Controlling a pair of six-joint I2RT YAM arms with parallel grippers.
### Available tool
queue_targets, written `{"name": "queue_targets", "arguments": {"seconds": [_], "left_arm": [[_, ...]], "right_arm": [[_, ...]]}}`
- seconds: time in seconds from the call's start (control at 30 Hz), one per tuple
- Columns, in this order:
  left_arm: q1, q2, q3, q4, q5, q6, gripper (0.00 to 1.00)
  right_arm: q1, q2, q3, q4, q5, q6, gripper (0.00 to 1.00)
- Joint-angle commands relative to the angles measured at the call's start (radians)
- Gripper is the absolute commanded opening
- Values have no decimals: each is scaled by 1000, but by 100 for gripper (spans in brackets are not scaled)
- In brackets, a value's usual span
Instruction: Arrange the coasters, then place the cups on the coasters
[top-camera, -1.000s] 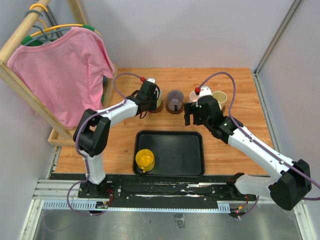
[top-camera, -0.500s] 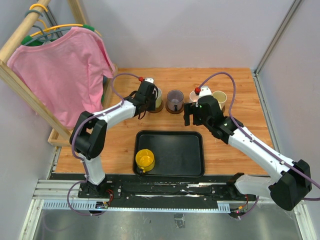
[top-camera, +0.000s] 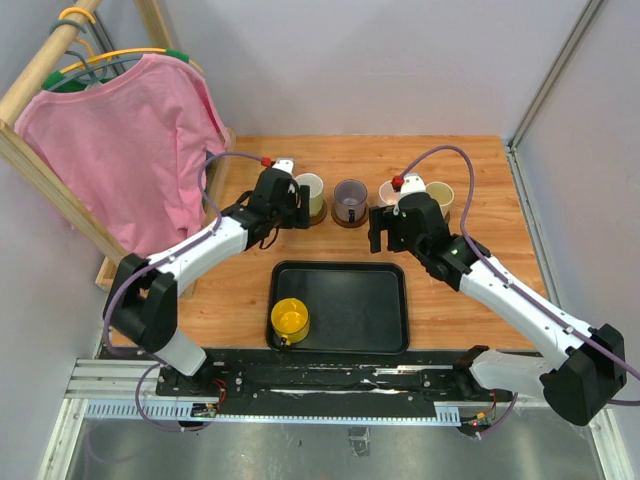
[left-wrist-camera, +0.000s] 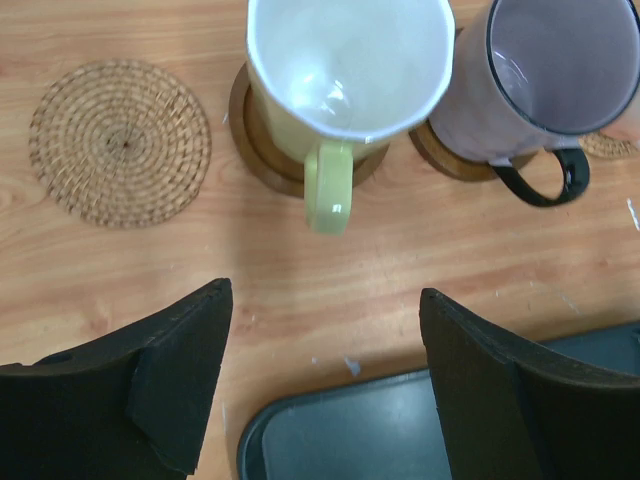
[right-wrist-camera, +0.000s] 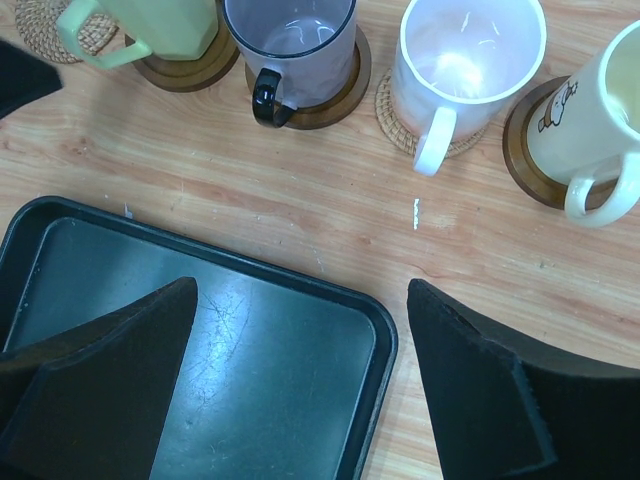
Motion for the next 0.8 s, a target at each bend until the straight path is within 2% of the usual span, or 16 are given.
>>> {"name": "queue_targets", "arguments": {"seconds": [0.0, 0.13, 0.4, 0.6, 0.77], "left_arm": [[-20, -161, -88, -55, 26, 4, 80], [-66, -323, -183, -166, -6, -23, 81], [-145, -598, -305, -411, 16, -158, 80], [-185, -701, -349, -520, 91, -247, 76], [-235, -724, -425, -517, 126, -316, 74]], "right_arm": [[3, -36, -29, -19, 10, 7, 87], [3, -51, -58, -30, 17, 0, 87], [1, -57, -97, -37, -2, -4, 88], [1, -71, -138, -52, 7, 7, 88], [0, -96, -171, -53, 20, 24, 88]]}}
